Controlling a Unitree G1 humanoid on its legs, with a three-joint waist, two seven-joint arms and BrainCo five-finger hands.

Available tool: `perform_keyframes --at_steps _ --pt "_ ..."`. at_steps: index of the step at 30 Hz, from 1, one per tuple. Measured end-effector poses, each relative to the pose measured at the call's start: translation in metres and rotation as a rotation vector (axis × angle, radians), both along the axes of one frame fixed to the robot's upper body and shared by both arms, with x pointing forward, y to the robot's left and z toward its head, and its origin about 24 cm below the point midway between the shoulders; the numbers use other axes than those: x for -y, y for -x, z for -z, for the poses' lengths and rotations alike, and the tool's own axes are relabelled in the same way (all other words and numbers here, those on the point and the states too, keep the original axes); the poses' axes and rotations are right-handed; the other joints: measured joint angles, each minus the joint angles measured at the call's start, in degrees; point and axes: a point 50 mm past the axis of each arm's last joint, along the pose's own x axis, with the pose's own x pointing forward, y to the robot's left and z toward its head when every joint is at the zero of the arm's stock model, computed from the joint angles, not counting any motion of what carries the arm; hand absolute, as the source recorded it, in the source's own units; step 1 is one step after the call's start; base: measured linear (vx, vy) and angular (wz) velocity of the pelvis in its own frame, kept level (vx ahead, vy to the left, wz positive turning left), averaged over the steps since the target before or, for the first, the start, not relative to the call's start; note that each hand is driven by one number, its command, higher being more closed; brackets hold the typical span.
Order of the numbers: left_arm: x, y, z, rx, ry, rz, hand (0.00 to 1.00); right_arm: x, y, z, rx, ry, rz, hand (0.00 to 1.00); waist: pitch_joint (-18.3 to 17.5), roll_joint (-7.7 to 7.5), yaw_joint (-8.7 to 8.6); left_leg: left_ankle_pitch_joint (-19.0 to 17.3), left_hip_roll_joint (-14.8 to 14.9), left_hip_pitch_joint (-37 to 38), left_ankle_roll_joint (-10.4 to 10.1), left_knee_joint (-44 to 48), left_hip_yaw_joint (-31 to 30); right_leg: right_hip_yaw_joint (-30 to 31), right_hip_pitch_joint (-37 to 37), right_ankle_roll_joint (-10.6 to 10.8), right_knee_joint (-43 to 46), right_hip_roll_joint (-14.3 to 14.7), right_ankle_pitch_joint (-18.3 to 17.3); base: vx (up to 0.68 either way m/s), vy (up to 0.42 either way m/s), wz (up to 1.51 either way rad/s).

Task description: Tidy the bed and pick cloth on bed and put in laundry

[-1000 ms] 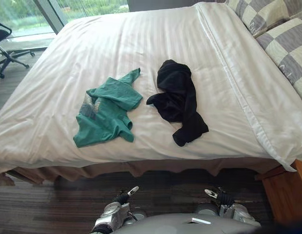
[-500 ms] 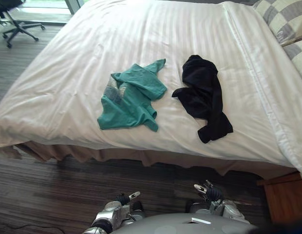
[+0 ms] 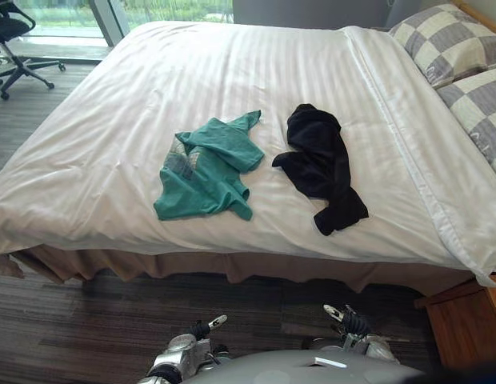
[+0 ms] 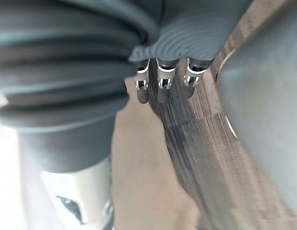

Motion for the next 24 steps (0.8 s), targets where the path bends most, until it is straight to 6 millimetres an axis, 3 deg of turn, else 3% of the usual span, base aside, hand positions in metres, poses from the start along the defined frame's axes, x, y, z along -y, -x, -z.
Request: perform_keyframes --at_steps 3,6,9,11,12,14,15,16,19,20,21,24 --pt "-0.01 -0.001 -0.003 0.049 -0.018 -0.247 0.0 0.016 0.013 0.001 -0.041 0.037 0.17 0.0 0.0 0.29 -0.31 -0.5 0.6 0.0 -0.5 0.0 2.7 2.7 -1.0 -0.2 -0.9 0.8 1.8 -0.01 0.017 -0.48" --pt "-0.032 -0.017 -0.015 0.185 -0.032 -0.477 0.0 0.046 0.032 -0.003 -0.047 0.095 0.391 0.0 -0.2 0.48 -0.52 -0.8 1.6 0.2 -1.1 0.1 4.7 4.0 -0.3 -0.4 -3.6 2.0 3.7 0.08 -0.019 -0.32" --pt "-0.058 -0.038 -0.035 0.364 -0.061 -0.634 0.0 0.097 0.042 -0.02 0.009 0.23 0.544 0.0 -0.4 1.11 -1.03 -1.1 2.4 0.9 -1.8 0.3 5.7 4.6 -0.1 -0.7 -4.3 3.0 4.1 0.09 -0.024 -0.21" --pt "-0.091 -0.059 -0.063 0.54 -0.131 -0.739 0.0 0.147 0.04 -0.046 0.099 0.371 0.596 0.0 -0.4 1.57 -1.42 -1.2 3.0 1.0 -2.0 0.4 5.8 4.3 0.0 -0.8 -4.6 3.2 4.0 0.08 -0.024 -0.02" --pt "-0.1 -0.064 -0.071 0.583 -0.155 -0.752 0.0 0.16 0.038 -0.055 0.128 0.407 0.606 0.0 -0.4 1.67 -1.55 -1.2 3.0 1.0 -2.0 0.4 5.7 4.2 0.1 -0.8 -4.7 3.3 4.0 0.07 -0.02 0.06" --pt "-0.136 -0.079 -0.108 0.75 -0.248 -0.804 0.0 0.205 0.022 -0.093 0.257 0.549 0.596 0.0 -0.4 2.15 -2.18 -1.2 3.1 1.0 -2.0 0.4 5.6 3.9 0.5 -0.8 -5.2 3.4 4.0 0.04 -0.017 0.05" --pt "-0.139 -0.081 -0.112 0.767 -0.256 -0.806 0.0 0.209 0.02 -0.097 0.271 0.565 0.59 0.0 -0.4 2.21 -2.18 -1.2 3.1 1.0 -2.0 0.4 5.6 3.9 0.5 -0.8 -5.2 3.4 4.0 0.0 0.0 0.0" --pt "-0.154 -0.095 -0.139 0.875 -0.311 -0.781 0.0 0.227 0.006 -0.125 0.362 0.663 0.525 0.0 -0.5 2.52 -2.11 -1.2 3.0 0.9 -2.0 0.4 5.5 3.8 0.5 -0.8 -5.3 3.5 4.0 0.0 0.0 0.0" --pt "-0.174 -0.114 -0.187 1.019 -0.44 -0.688 0.0 0.243 -0.03 -0.174 0.517 0.826 0.368 0.0 -1.0 2.88 -2.14 -1.2 2.9 0.8 -2.0 0.4 5.4 3.8 0.5 -0.8 -5.5 3.5 4.0 0.0 -0.005 0.01" --pt "-0.178 -0.117 -0.195 1.038 -0.459 -0.672 0.0 0.244 -0.037 -0.182 0.537 0.849 0.333 0.0 -1.1 2.92 -2.16 -1.2 2.9 0.8 -2.0 0.4 5.4 3.8 0.5 -0.8 -5.5 3.5 4.0 0.0 0.0 0.0" --pt "-0.186 -0.124 -0.215 1.082 -0.504 -0.627 0.0 0.245 -0.055 -0.198 0.564 0.909 0.218 0.0 -1.3 2.81 -2.08 -1.2 2.8 0.7 -2.0 0.8 5.3 3.8 0.6 -0.8 -5.5 3.4 4.0 0.0 0.0 0.0" --pt "-0.195 -0.134 -0.248 1.198 -0.525 -0.557 0.0 0.238 -0.089 -0.22 0.601 0.987 0.009 0.0 -1.8 2.5 -1.97 -1.1 2.7 0.4 -1.9 1.5 5.1 3.8 0.7 -0.9 -5.7 3.2 4.0 -0.01 -0.004 0.01"
